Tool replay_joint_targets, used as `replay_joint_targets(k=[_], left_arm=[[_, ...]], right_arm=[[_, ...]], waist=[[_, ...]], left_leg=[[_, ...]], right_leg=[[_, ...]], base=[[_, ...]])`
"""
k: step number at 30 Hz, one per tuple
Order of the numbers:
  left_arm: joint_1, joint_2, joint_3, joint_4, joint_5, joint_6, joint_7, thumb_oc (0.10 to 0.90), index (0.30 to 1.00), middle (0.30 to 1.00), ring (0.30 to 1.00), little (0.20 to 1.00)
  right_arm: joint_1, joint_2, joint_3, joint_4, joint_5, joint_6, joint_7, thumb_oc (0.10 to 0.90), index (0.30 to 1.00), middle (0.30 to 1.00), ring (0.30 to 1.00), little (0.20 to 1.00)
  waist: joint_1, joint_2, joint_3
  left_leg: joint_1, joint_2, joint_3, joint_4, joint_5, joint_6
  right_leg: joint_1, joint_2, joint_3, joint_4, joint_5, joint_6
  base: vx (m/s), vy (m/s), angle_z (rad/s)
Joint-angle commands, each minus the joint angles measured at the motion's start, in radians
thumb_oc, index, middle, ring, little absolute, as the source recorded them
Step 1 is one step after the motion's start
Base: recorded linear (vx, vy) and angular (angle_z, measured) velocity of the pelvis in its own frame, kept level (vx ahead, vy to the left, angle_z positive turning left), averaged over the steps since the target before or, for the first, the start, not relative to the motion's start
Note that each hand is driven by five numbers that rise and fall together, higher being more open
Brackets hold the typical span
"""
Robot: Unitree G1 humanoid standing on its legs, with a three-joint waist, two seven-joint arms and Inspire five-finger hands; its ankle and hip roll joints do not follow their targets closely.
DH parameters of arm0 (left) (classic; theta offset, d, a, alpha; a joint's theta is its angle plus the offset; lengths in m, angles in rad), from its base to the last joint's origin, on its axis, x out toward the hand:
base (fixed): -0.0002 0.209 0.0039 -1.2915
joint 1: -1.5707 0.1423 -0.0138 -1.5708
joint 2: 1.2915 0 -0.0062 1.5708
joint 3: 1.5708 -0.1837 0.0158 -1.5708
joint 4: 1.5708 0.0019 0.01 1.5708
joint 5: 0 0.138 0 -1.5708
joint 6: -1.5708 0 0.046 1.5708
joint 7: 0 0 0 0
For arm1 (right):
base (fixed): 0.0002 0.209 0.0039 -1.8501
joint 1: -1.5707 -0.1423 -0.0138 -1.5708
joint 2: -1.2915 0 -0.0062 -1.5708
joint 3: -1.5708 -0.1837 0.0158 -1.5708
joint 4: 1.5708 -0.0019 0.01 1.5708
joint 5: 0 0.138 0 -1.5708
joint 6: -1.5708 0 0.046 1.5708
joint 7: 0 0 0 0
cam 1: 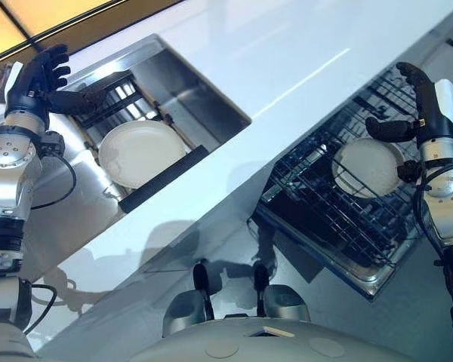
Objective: Pick up plates and place into dishwasher.
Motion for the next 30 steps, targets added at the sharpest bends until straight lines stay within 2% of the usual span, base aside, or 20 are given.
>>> replay_joint_targets(k=[1,4,5,7,9,11,17,19,25,27,30], left_arm=[[-0.088,0.131,-0.018,0.102,0.166,-0.010,-0.069,0.800,0.900,0.900,0.900,0.900],[-0.131,0.165,-0.055,0.149,0.214,0.030,-0.134,0.800,0.900,0.900,0.900,0.900],[-0.173,0.195,-0.091,0.203,0.291,0.046,-0.196,0.800,0.900,0.900,0.900,0.900],[-0.197,0.212,-0.117,0.243,0.335,0.062,-0.236,0.800,0.900,0.900,0.900,0.900],[-0.221,0.231,-0.160,0.302,0.397,0.080,-0.316,0.800,0.900,0.900,0.900,0.900],[-0.228,0.241,-0.195,0.345,0.411,0.103,-0.382,0.800,0.900,0.900,0.900,0.900],[-0.202,0.264,-0.248,0.370,0.444,0.178,-0.585,0.800,0.900,0.900,0.900,0.900],[-0.178,0.275,-0.259,0.357,0.447,0.199,-0.658,0.800,0.900,0.900,0.900,0.900],[-0.115,0.266,-0.255,0.288,0.434,0.271,-0.774,0.800,0.900,0.900,0.900,0.900],[-0.104,0.261,-0.256,0.281,0.446,0.282,-0.803,0.800,0.900,0.900,0.900,0.900],[-0.075,0.257,-0.263,0.276,0.505,0.290,-0.915,0.800,0.900,0.900,0.900,0.900]], right_arm=[[0.024,-0.053,-0.095,-0.104,0.096,-0.081,-0.019,0.800,0.900,0.900,0.900,0.900],[0.039,-0.039,-0.102,-0.141,0.188,-0.084,0.019,0.800,0.900,0.900,0.900,0.900],[0.047,-0.018,-0.101,-0.186,0.328,-0.094,0.095,0.800,0.900,0.900,0.900,0.900],[0.055,0.015,-0.099,-0.220,0.452,-0.096,0.144,0.800,0.900,0.900,0.900,0.900],[0.073,0.069,-0.091,-0.247,0.512,-0.118,0.184,0.800,0.900,0.900,0.900,0.900],[0.088,0.099,-0.082,-0.265,0.514,-0.123,0.191,0.800,0.900,0.900,0.900,0.900],[0.130,0.118,-0.082,-0.278,0.536,-0.113,0.219,0.800,0.900,0.900,0.900,0.900],[0.138,0.123,-0.078,-0.273,0.539,-0.114,0.221,0.800,0.900,0.900,0.900,0.900],[0.158,0.136,-0.070,-0.283,0.523,-0.120,0.221,0.800,0.900,0.900,0.900,0.900],[0.158,0.136,-0.068,-0.284,0.513,-0.120,0.216,0.800,0.900,0.900,0.900,0.900],[0.148,0.131,-0.057,-0.286,0.522,-0.109,0.206,0.800,0.900,0.900,0.900,0.900]], waist=[[-0.031,0.055,-0.191],[-0.047,0.062,-0.194],[-0.063,0.070,-0.195],[-0.075,0.074,-0.197],[-0.087,0.081,-0.195],[-0.096,0.087,-0.194],[-0.110,0.098,-0.184],[-0.108,0.100,-0.178],[-0.099,0.100,-0.167],[-0.095,0.099,-0.166],[-0.084,0.096,-0.165]], left_leg=[[-0.005,-0.050,0.053,0.041,-0.125,-0.005],[0.001,-0.056,0.067,0.032,-0.129,0.001],[0.004,-0.060,0.084,0.029,-0.131,0.006],[0.006,-0.062,0.099,0.027,-0.133,0.010],[0.008,-0.065,0.119,0.027,-0.138,0.017],[0.009,-0.068,0.132,0.024,-0.142,0.023],[0.014,-0.076,0.156,0.018,-0.147,0.037],[0.014,-0.079,0.159,0.022,-0.152,0.042],[0.013,-0.082,0.158,0.027,-0.157,0.051],[0.012,-0.083,0.157,0.027,-0.158,0.053],[0.009,-0.083,0.151,0.030,-0.158,0.055]], right_leg=[[-0.064,0.034,-0.021,0.111,-0.104,0.065],[-0.078,0.031,-0.014,0.116,-0.098,0.075],[-0.089,0.029,-0.007,0.121,-0.093,0.083],[-0.097,0.026,-0.003,0.123,-0.089,0.088],[-0.109,0.022,0.001,0.130,-0.085,0.097],[-0.120,0.019,0.004,0.136,-0.082,0.106],[-0.137,0.011,0.005,0.146,-0.073,0.123],[-0.140,0.007,0.005,0.149,-0.071,0.127],[-0.143,0.004,-0.003,0.153,-0.070,0.130],[-0.141,0.004,-0.006,0.151,-0.069,0.130],[-0.140,0.004,-0.018,0.150,-0.069,0.129]], base=[[-0.04,0.109,-0.22],[-0.04,0.120,-0.25],[-0.03,0.124,-0.33],[-0.01,0.126,-0.37],[-0.01,0.118,-0.45],[-0.02,0.086,-0.34],[0.00,0.066,-0.23],[0.00,0.040,-0.14],[0.00,0.010,-0.13],[0.00,0.000,0.00],[0.00,-0.016,-0.03]])
